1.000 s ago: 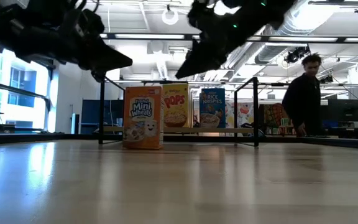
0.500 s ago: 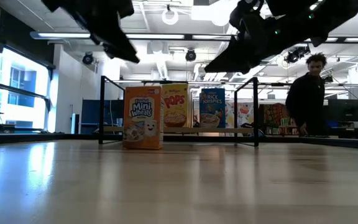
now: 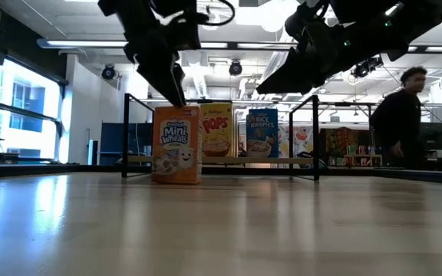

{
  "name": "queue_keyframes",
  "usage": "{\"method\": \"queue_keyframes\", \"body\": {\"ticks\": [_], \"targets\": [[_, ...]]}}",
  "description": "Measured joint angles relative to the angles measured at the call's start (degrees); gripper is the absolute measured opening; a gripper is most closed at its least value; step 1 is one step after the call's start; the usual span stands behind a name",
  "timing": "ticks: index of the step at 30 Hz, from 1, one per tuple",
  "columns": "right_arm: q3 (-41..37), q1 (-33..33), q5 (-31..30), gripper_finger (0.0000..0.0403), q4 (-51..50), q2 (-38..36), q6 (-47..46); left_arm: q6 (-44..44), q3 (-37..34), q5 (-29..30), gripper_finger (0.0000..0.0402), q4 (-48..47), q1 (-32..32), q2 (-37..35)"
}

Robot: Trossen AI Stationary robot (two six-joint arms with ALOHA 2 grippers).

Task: Stack cereal on shelf
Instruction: Put the orange cereal box on the shelf aligned with the other orange cereal boxes

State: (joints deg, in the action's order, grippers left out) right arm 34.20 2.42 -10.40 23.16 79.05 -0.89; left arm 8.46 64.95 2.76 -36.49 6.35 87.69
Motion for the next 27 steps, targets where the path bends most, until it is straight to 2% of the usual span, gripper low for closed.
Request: {"method": "queue_keyframes", "body": {"ticks": [3,10,21,27], "targets": [[0.00,0.00,0.07,0.0019,-0.06,0.00,0.34,1.56,0.08,1.49,0.0294,0.10,0.00,1.23],[0.00,0.00,0.29,0.0019,-0.15,0.00,0.72,2.33,0.09,0.73,0.0289,-0.98,0.00,1.87],[0.00,0.00,0.36,0.0019,-0.17,0.00,0.88,2.82,-0.40,0.43,0.0193,-1.37,0.13,2.95],[0.00,0.00,0.36,0.0019,-0.20,0.00,0.88,6.07,0.13,0.14,0.0161,-2.32,0.42,2.76]]}}
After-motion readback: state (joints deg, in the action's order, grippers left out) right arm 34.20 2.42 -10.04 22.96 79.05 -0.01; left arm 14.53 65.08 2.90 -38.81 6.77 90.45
